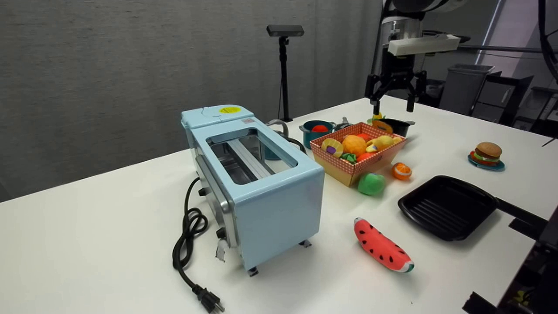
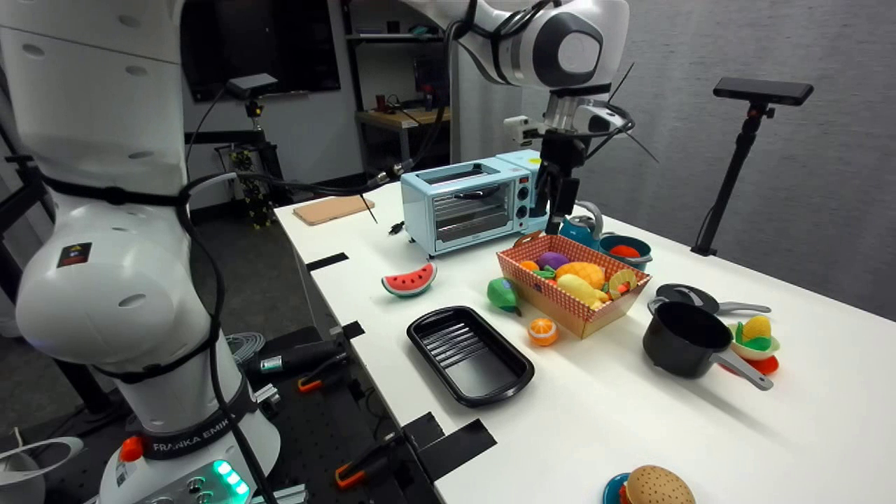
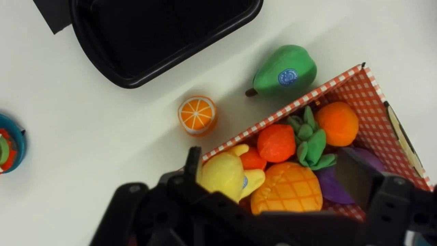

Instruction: Take the pineapple plush toy out of the box and put it in the black pot

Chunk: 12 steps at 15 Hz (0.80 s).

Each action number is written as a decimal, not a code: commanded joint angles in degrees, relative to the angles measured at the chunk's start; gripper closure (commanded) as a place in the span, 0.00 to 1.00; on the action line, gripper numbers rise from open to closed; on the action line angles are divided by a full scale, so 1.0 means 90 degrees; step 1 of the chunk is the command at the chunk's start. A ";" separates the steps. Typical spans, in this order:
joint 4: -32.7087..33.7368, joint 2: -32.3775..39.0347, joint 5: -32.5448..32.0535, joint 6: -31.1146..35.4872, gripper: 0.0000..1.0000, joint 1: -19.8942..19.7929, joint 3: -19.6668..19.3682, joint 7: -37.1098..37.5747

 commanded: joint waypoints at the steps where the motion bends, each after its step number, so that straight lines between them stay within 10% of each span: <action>1: 0.0651 0.0507 0.0064 -0.0540 0.00 0.0103 -0.0142 -0.0170; 12: 0.1807 0.1485 -0.0574 -0.0484 0.00 0.0434 -0.0326 -0.0052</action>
